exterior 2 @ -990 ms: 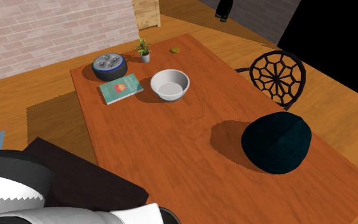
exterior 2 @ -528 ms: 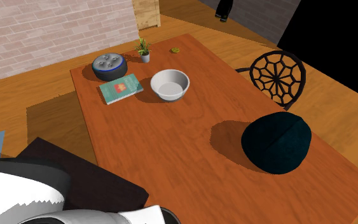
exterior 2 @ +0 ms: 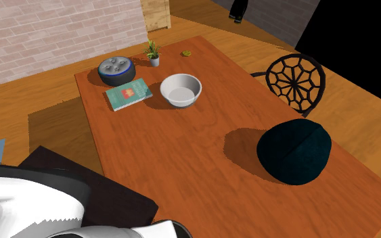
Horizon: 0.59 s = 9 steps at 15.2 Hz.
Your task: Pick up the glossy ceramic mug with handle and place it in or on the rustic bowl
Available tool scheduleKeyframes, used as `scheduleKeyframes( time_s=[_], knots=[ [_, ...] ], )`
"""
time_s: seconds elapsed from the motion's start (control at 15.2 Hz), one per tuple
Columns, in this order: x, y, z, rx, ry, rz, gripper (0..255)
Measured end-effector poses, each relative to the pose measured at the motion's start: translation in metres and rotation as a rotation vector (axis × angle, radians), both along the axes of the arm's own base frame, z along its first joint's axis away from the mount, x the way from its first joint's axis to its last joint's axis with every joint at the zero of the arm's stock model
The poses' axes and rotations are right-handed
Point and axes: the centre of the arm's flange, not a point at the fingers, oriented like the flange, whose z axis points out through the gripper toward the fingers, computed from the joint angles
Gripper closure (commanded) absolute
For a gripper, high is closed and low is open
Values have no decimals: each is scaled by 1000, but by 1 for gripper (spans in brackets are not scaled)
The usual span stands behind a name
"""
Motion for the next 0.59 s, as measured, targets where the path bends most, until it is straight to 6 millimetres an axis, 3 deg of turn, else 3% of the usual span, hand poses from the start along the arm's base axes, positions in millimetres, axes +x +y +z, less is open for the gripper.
scheduleKeyframes(
  time_s=[0.2,0.26,0.59],
  knots=[
    [0,0,0,0,0,0,255],
    [0,0,0,0,0,0,0],
    [0,0,0,0,0,0,0]
  ],
)
